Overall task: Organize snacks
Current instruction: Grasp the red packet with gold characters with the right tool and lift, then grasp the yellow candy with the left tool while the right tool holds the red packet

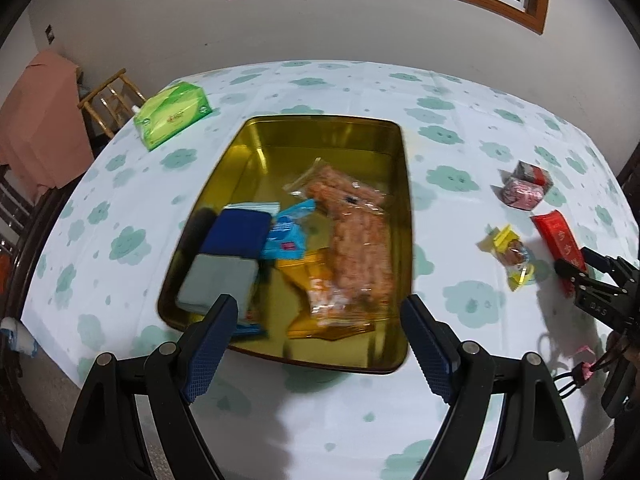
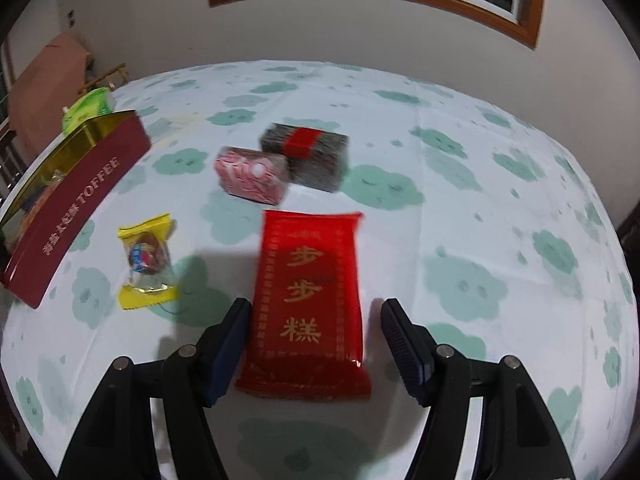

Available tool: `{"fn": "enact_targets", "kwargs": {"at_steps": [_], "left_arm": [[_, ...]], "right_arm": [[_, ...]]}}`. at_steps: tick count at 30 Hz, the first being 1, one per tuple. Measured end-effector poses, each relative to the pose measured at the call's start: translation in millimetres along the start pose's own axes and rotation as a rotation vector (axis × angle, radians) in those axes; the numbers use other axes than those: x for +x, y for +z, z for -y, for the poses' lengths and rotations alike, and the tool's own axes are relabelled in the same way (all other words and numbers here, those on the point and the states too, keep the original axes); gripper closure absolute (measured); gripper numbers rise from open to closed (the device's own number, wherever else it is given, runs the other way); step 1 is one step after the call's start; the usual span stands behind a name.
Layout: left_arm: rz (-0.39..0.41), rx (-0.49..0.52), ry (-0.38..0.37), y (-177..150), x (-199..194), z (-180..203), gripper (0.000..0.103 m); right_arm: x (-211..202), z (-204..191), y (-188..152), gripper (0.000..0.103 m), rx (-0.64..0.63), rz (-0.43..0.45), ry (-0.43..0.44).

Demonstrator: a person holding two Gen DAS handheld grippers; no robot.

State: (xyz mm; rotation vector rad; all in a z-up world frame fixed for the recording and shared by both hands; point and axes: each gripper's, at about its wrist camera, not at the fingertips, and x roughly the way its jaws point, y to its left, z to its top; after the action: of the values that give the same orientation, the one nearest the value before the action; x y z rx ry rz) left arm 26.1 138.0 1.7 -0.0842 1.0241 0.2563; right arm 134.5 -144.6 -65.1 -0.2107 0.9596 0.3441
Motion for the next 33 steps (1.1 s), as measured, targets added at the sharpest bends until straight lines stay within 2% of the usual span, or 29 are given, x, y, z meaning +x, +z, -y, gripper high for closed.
{"fn": "enact_targets", "kwargs": {"at_steps": [8,11,15,23,33], "left_arm": [[-0.022,0.022,-0.038,2,4,23,0.022],[-0.028,0.033,-0.046,4,7,36,0.022],[-0.038,0.06,-0.077,8,13,58,0.022],[-0.075,0.109,-0.146,16,27,103,0.022],[-0.127,0.092,-0.205,23,48,136,0.023]], "right_arm": [[4,-1,4,0.036,0.005,0.033,-0.007],[2,-1,4,0.057,-0.017,0.054,0.006],[-1,4,0,0.057,-0.039,0.066,0.022],[-6,33,-10,0.057,0.009,0.077,-0.017],[-13,80,-20,0.057,0.074,0.074,-0.075]]}}
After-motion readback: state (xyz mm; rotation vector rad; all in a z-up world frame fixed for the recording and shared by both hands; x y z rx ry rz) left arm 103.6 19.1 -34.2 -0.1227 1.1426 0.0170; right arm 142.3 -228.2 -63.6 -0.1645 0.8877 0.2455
